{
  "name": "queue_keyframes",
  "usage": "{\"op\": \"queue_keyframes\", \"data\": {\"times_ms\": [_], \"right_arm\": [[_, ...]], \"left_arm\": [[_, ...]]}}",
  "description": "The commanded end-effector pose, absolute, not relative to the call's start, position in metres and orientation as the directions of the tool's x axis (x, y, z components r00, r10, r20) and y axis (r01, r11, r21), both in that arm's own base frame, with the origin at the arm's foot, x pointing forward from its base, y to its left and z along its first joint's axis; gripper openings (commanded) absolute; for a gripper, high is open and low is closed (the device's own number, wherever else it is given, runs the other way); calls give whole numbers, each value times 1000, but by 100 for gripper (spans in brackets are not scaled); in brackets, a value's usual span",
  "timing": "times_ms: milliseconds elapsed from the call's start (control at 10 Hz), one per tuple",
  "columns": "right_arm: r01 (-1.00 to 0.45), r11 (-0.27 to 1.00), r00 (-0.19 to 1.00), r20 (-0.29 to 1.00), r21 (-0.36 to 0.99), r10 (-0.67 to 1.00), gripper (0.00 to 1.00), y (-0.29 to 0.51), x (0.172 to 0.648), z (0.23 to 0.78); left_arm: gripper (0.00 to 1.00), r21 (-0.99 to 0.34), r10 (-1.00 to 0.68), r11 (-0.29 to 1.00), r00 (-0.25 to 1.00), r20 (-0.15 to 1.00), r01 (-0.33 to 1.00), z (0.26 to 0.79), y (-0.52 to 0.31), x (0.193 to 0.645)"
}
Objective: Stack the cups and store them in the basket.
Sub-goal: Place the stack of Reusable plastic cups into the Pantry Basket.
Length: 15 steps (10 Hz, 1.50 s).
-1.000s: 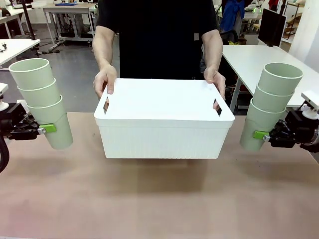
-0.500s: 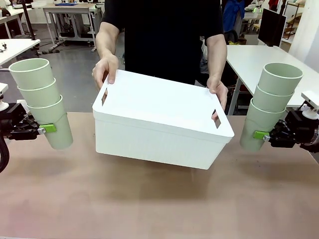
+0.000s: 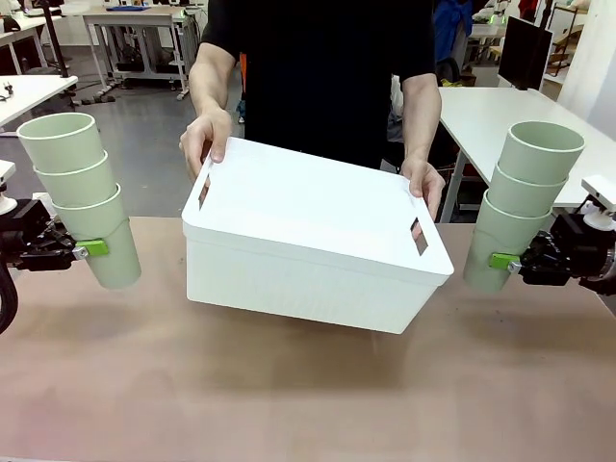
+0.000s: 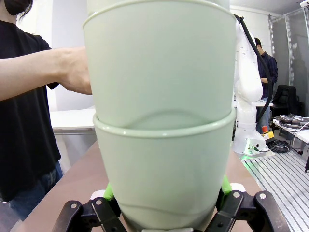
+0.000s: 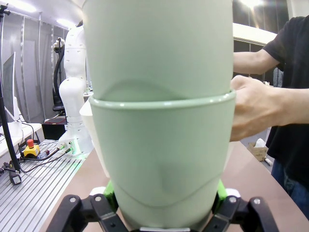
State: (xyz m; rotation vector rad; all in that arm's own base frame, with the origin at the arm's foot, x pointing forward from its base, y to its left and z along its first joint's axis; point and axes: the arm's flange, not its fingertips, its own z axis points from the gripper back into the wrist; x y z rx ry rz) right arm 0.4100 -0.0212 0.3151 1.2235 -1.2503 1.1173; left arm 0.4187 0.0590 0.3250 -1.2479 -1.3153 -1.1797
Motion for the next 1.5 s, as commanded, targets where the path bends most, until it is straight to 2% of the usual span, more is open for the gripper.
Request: {"op": "queue_keyframes", "data": {"times_ms": [0,100,500,1000,1200,1400], "right_arm": [[-998,55,32,998,35,-56,85,-21,410,315],[-996,67,50,997,54,-59,85,-25,405,343],[-989,144,53,993,38,104,85,-10,392,452],[-959,279,77,905,-48,418,85,90,372,560],[-943,316,88,832,-108,548,85,143,363,578],[-923,354,121,759,-152,640,85,198,364,569]], "left_arm": [[87,47,100,13,-48,994,999,330,59,418],[87,47,100,13,-48,994,999,330,59,418],[87,47,100,13,-48,994,999,330,59,418],[87,47,100,13,-48,994,999,330,59,418],[87,47,100,13,-48,994,999,330,59,418],[87,47,100,13,-48,994,999,330,59,418]]}}
